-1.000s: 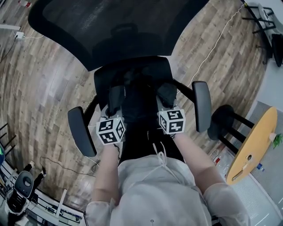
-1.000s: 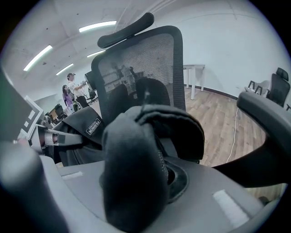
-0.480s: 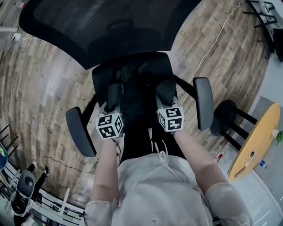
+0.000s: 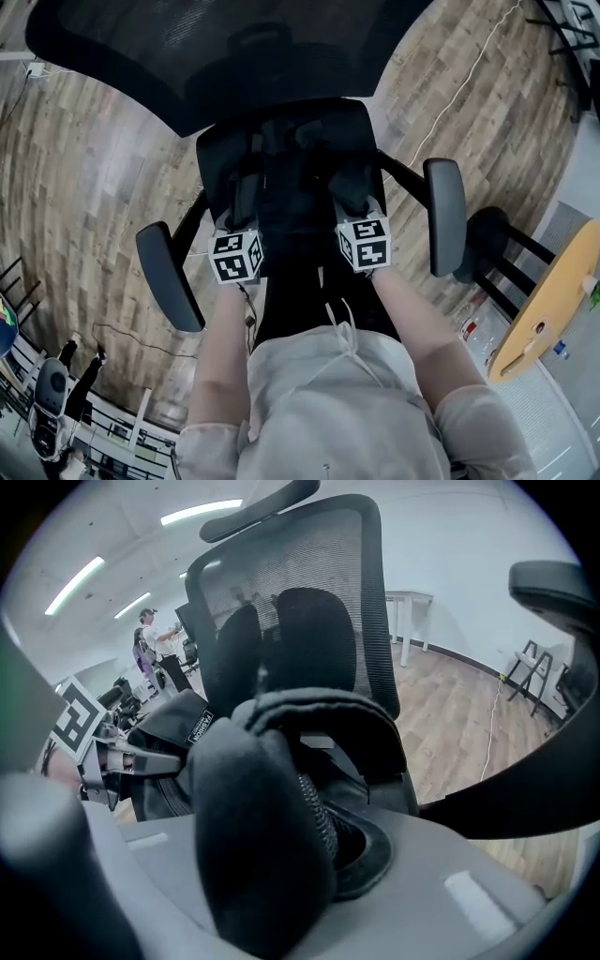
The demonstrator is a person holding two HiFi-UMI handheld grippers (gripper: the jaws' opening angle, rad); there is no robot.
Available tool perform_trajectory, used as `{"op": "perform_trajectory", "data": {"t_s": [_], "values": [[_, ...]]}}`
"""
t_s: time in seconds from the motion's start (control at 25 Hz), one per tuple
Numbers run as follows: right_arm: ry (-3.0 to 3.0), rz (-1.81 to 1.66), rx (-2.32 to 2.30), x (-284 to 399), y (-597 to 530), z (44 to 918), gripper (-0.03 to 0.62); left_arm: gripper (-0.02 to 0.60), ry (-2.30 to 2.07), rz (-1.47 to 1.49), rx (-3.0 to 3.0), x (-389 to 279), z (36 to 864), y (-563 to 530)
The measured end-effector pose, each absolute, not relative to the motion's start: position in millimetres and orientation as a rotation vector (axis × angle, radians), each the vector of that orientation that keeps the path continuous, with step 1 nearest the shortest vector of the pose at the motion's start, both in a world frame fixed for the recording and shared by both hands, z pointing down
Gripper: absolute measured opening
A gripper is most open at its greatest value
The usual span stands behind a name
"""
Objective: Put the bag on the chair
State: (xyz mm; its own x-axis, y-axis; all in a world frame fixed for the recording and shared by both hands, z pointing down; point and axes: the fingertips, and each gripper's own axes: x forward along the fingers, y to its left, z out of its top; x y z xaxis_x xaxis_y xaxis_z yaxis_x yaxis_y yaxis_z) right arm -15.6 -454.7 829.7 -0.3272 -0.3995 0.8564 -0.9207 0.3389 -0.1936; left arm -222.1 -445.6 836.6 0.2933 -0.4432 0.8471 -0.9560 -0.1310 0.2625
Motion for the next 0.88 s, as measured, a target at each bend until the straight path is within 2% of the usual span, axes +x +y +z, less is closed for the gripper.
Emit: {"op": "perform_trajectory", "data": {"t_s": [0.28,0.4,0.48,0.6,0.68,0.88], "values": [[-1.902,1.022,1.152,-16,-446,839,0.093,0.070,-1.287,0.760,1.759,-224,842,-441],[-1.927,1.001,1.152,-17,-446,835,0.176,0.100,-1.325,0.812,1.776,-227,839,-440],[-1.946,0.999,1.168,-20,-445,830,0.271,0.170,-1.359,0.823,1.767,-229,834,-439],[-1.950,1.024,1.216,-24,-442,823,0.392,0.242,-1.380,0.785,1.746,-229,829,-433],[-1.946,1.009,1.248,-24,-439,820,0.416,0.306,-1.382,0.757,1.747,-227,825,-425],[-1.977,0.952,1.272,-14,-416,798,0.436,0.335,-1.451,0.699,1.725,-219,802,-396]]}}
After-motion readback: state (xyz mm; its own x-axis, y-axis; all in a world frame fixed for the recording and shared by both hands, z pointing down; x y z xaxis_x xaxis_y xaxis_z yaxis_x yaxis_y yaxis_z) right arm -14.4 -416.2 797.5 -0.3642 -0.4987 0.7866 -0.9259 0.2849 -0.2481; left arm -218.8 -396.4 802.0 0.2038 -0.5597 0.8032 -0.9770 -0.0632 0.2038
